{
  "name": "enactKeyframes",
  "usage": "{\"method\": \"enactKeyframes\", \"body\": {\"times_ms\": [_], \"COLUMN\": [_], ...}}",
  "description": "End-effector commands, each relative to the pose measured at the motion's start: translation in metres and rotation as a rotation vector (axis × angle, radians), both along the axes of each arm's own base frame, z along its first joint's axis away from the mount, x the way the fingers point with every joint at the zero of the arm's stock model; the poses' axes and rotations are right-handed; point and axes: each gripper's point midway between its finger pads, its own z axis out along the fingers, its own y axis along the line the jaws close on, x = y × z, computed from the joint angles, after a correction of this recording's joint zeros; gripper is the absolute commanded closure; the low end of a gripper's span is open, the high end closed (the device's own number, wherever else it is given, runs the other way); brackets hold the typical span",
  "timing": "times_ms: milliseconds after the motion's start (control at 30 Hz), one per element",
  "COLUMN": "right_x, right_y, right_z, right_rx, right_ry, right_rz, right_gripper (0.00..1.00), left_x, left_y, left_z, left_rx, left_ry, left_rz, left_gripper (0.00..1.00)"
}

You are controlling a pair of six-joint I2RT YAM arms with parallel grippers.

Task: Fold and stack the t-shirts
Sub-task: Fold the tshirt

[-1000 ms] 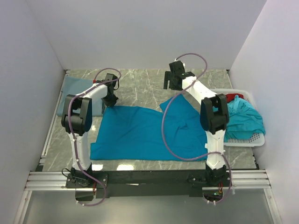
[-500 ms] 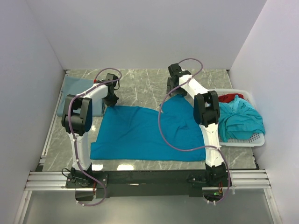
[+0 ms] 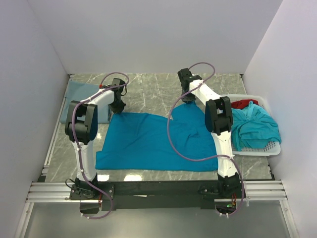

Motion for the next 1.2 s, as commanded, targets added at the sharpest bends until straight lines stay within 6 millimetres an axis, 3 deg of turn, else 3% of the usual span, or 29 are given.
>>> {"method": "enactKeyframes", "body": {"times_ms": [0,167,367,433,467,500,533,567,600,667,700,767,800,1167], "right_x": [-0.003,0.003,-0.002,-0.015,-0.027,-0.033,-0.039,-0.049,-0.055,-0.072,-0.077,-0.091,-0.095,-0.166], "right_y": [-0.005,-0.003,0.002,0.001,-0.001,-0.002,-0.003,-0.004,-0.004,-0.007,-0.008,-0.012,-0.011,-0.018], "right_z": [0.012,0.034,0.089,0.105,0.096,0.113,0.116,0.107,0.121,0.114,0.124,0.120,0.130,0.147], "right_rx": [-0.010,0.013,0.081,0.104,0.103,0.122,0.131,0.134,0.151,0.151,0.162,0.158,0.167,0.192], "right_ry": [-0.013,-0.078,-0.243,-0.290,-0.268,-0.303,-0.312,-0.303,-0.332,-0.316,-0.340,-0.332,-0.356,-0.397], "right_rz": [-0.017,-0.023,0.005,0.010,0.010,0.010,0.005,0.008,0.005,0.004,0.004,0.002,0.006,0.027], "right_gripper": [0.78,0.99,1.00,1.00,1.00,1.00,1.00,1.00,1.00,1.00,1.00,1.00,1.00,1.00], "left_x": [0.000,0.001,0.000,-0.003,-0.005,-0.005,-0.009,-0.012,-0.013,-0.019,-0.022,-0.029,-0.032,-0.076], "left_y": [0.000,-0.002,-0.005,-0.006,-0.006,-0.007,-0.007,-0.008,-0.009,-0.009,-0.008,-0.008,-0.008,0.003], "left_z": [0.024,0.028,0.048,0.054,0.055,0.057,0.061,0.061,0.063,0.066,0.066,0.068,0.068,0.071], "left_rx": [0.013,0.002,-0.011,-0.008,-0.009,-0.011,-0.012,-0.011,-0.015,-0.013,-0.010,-0.006,-0.008,0.004], "left_ry": [-0.049,-0.059,-0.124,-0.142,-0.146,-0.155,-0.165,-0.168,-0.176,-0.183,-0.183,-0.192,-0.192,-0.214], "left_rz": [-0.015,-0.021,-0.017,-0.015,-0.013,-0.014,-0.015,-0.015,-0.015,-0.013,-0.011,-0.007,-0.006,0.038], "left_gripper": [0.99,0.99,0.99,0.99,0.99,0.99,0.99,0.99,0.99,0.99,0.99,0.99,0.99,0.99]}}
